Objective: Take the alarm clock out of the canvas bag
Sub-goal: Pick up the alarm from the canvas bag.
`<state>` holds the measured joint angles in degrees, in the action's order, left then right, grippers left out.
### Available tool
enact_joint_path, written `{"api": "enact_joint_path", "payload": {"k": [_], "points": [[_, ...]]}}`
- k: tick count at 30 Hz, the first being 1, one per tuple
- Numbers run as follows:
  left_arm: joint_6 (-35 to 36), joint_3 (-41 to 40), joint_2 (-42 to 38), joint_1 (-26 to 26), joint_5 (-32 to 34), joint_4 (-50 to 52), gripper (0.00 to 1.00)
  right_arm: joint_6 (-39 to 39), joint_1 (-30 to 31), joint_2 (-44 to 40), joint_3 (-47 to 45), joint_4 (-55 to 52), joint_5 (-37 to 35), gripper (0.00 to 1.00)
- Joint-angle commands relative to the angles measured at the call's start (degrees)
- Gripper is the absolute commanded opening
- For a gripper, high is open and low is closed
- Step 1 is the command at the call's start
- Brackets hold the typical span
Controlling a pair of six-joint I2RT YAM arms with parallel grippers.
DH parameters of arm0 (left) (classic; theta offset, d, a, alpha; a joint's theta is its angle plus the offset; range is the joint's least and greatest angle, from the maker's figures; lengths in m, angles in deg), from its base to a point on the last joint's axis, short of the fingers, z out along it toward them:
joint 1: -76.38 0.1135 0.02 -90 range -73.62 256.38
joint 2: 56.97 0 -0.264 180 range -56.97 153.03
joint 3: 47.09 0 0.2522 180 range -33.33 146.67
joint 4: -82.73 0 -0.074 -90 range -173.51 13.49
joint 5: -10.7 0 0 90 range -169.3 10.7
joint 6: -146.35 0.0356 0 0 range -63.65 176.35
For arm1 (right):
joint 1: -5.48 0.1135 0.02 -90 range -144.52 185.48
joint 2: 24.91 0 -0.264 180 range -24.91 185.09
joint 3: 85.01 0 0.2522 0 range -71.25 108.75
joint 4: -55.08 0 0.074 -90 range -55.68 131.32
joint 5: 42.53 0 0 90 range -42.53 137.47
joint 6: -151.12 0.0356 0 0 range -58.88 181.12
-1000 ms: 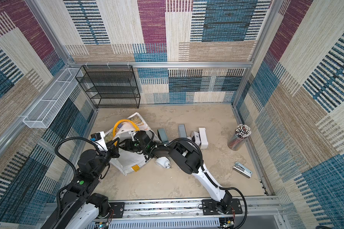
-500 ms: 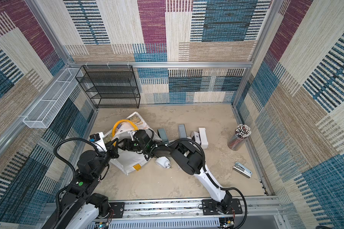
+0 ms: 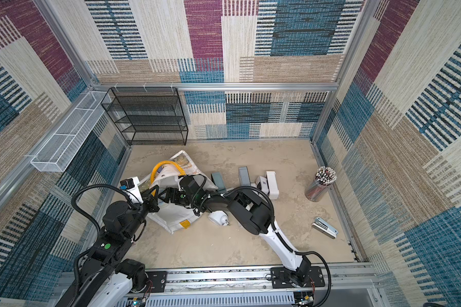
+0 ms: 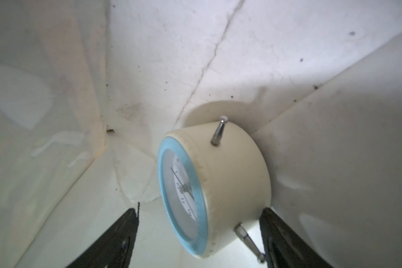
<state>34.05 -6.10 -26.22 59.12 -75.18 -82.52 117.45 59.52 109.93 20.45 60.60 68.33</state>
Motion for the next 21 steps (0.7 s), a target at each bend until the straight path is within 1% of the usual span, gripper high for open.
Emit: {"api": "enact_joint_path", "payload": {"k": [1, 7, 14, 21], "points": [[0.86, 0.92, 0.04, 0.04, -0.96, -4.04, 0.00, -0.25, -0.06, 0.60, 1.38, -3.09, -1.48, 0.86], [0.78, 0.81, 0.29, 0.03, -2.42, -5.19, 0.00, 2.32, -0.32, 3.24, 2.77, -2.26, 2.01, 0.87], [-0.14, 0.17, 0.29, 0.03, -3.86, -6.95, 0.00, 5.47, -0.34, 4.13, 1.78, 5.68, 5.84, 0.84], [-1.75, -1.59, -0.20, 0.03, -4.46, -9.36, 0.00, 13.23, -0.96, 3.20, -3.68, 20.15, 10.31, 0.76]]}}
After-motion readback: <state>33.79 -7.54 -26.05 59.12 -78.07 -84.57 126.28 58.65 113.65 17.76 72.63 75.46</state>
